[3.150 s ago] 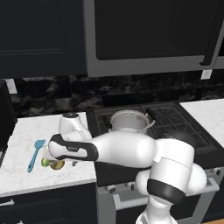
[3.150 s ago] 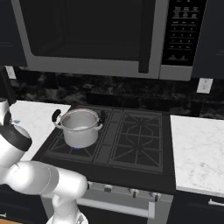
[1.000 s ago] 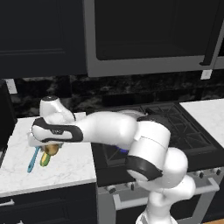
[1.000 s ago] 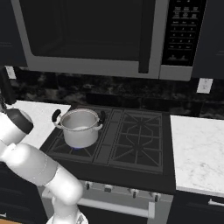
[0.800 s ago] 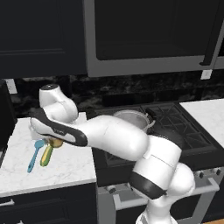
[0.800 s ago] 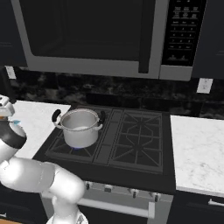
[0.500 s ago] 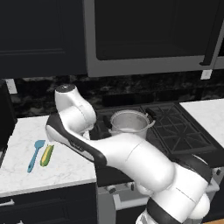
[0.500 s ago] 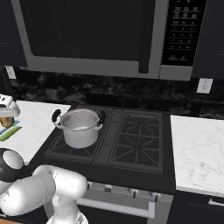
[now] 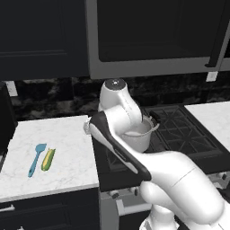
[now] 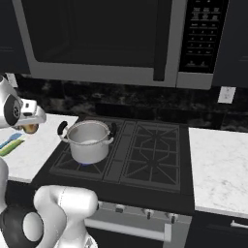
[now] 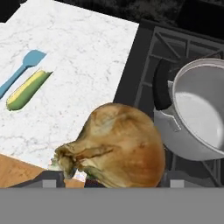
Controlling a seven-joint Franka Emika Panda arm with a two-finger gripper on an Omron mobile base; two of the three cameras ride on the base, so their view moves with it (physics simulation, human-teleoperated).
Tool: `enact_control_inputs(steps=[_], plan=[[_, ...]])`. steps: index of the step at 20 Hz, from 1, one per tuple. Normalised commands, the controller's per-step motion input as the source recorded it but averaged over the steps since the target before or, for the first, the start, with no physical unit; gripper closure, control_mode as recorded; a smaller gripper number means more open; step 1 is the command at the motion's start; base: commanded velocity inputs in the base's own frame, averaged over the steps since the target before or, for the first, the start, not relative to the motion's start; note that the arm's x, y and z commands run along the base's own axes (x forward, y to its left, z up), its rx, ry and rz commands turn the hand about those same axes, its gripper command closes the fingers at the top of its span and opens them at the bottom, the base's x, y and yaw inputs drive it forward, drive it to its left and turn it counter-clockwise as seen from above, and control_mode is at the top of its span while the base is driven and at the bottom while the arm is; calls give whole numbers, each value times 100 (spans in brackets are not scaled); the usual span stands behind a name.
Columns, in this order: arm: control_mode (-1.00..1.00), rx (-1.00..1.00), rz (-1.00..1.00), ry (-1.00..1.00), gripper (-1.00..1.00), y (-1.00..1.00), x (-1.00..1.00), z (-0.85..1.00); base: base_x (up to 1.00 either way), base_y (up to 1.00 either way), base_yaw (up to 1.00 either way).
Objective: Put the corn and onion in the pot. Retrieve the spatula and lightly stir the vegetables in the pot.
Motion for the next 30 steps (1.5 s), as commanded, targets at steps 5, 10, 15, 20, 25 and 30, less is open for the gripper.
enact_control_inputs(steps=[5,10,15,20,25,30], plan=[[-100,0,11,1,100,-100,61,-8,0,0,0],[-100,0,4,0,100,-98,59,-15,0,0,0],[-100,0,0,5,100,-80,69,-21,0,0,0],[-100,0,-2,10,100,-13,70,-42,0,0,0],[-100,0,0,9,100,0,46,-40,0,0,0],[-100,0,0,6,-100,0,21,-30,0,0,0]])
